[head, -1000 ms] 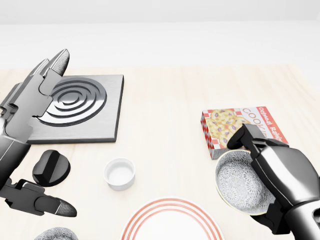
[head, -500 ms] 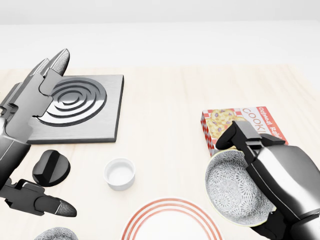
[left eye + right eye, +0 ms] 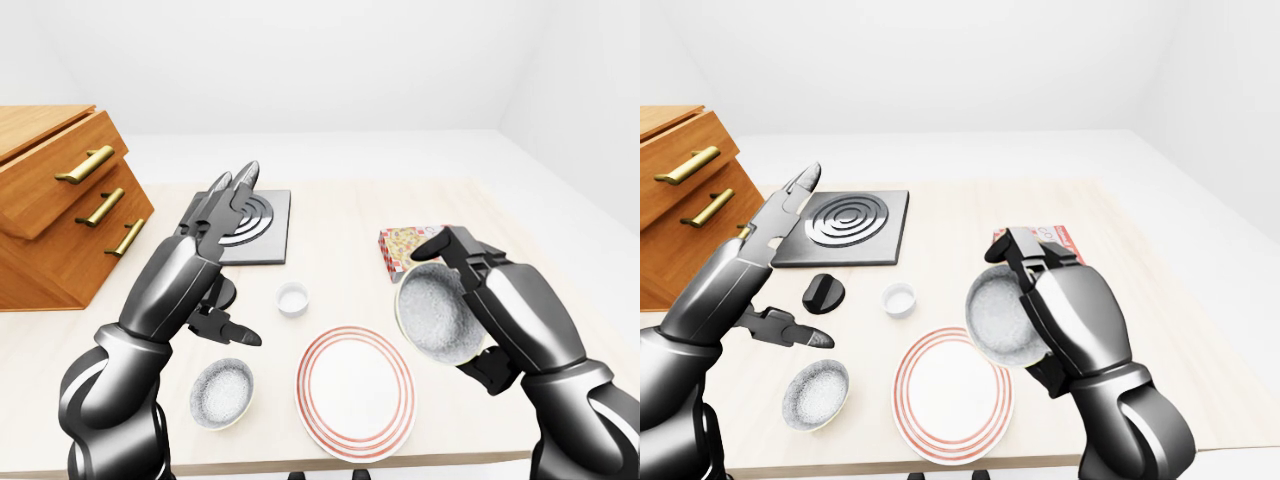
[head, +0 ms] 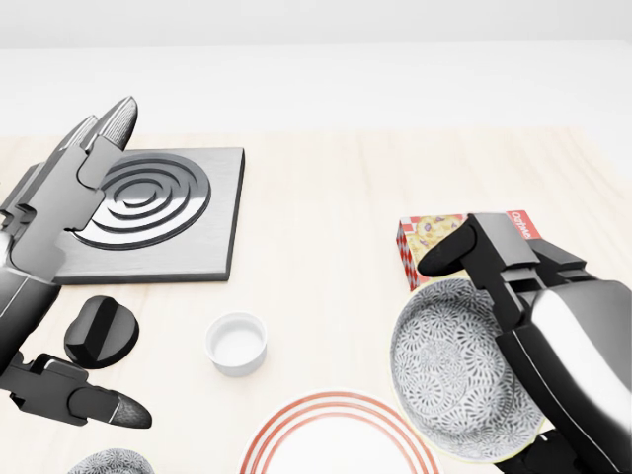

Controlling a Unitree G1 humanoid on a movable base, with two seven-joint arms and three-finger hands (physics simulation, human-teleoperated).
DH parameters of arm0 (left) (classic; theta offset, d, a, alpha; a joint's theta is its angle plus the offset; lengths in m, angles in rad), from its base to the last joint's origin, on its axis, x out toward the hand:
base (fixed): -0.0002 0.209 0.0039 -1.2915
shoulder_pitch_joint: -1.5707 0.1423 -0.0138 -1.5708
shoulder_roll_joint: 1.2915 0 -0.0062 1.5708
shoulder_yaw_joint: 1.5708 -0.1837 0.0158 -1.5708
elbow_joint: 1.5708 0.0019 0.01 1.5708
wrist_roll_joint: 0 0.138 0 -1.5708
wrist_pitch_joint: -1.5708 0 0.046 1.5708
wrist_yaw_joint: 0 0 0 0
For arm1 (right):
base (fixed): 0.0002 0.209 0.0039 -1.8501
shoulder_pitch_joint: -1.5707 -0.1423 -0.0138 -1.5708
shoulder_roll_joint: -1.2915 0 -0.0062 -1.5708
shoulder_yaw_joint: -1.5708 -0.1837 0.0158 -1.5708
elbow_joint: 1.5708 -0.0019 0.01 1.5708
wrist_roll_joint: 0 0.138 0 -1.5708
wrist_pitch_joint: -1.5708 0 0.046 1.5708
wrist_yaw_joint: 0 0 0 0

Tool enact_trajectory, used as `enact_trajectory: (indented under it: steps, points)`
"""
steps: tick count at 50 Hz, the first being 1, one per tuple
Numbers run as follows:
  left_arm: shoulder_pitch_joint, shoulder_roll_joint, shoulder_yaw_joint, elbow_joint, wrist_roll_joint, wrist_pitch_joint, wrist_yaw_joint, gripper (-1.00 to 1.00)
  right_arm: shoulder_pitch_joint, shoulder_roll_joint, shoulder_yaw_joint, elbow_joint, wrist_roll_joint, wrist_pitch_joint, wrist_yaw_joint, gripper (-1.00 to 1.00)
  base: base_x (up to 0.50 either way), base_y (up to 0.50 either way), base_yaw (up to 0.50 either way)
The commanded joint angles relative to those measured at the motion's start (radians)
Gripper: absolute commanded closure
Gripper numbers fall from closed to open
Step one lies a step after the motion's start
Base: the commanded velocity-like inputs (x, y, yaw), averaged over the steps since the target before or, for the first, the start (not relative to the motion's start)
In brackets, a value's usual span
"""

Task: Pick the akita bowl next to the plate and place it on the plate.

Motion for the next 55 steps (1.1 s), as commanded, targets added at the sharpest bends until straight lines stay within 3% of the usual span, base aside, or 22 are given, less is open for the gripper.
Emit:
enact_trajectory:
  steps: [1,12,25,29,33,40,46,52,55]
  points:
    - [0.002,-0.001,0.001,0.006,-0.003,0.000,0.004,-1.00,-0.016,0.013,0.076,-0.064,0.054,0.087,0.000,1.00,0.00,0.00,0.00]
    - [0.000,0.000,-0.001,-0.004,0.002,0.000,-0.002,-1.00,-0.013,0.007,0.078,-0.048,0.056,0.087,0.000,1.00,0.00,0.00,0.00]
    - [0.001,-0.001,-0.001,-0.002,0.000,0.000,-0.001,-1.00,-0.067,0.021,0.154,-0.036,-0.011,0.087,0.000,1.00,0.00,0.00,0.00]
    - [0.000,0.000,0.000,0.000,-0.001,0.000,0.000,-1.00,-0.041,0.047,0.185,-0.078,-0.033,0.087,0.000,1.00,0.00,0.00,0.00]
    - [0.002,-0.001,0.000,0.003,-0.003,0.000,0.002,-1.00,-0.001,0.095,0.159,-0.081,-0.020,0.087,0.000,1.00,0.00,0.00,0.00]
    - [-0.001,0.000,0.000,-0.001,-0.001,0.000,-0.001,-1.00,0.011,0.205,0.132,-0.081,-0.033,-0.018,0.000,1.00,0.00,0.00,0.00]
    - [-0.001,0.000,0.000,-0.001,-0.001,0.000,-0.001,-1.00,0.024,0.295,0.150,-0.081,-0.064,-0.087,0.000,1.00,0.00,0.00,0.00]
    - [-0.001,0.000,0.000,-0.001,-0.001,0.000,-0.001,-1.00,0.066,0.409,0.128,-0.081,-0.059,-0.087,0.000,1.00,0.00,0.00,0.00]
    - [-0.001,0.000,0.000,-0.001,-0.001,0.000,-0.001,-1.00,0.078,0.409,0.117,-0.081,-0.057,-0.087,0.000,1.00,0.00,0.00,0.00]
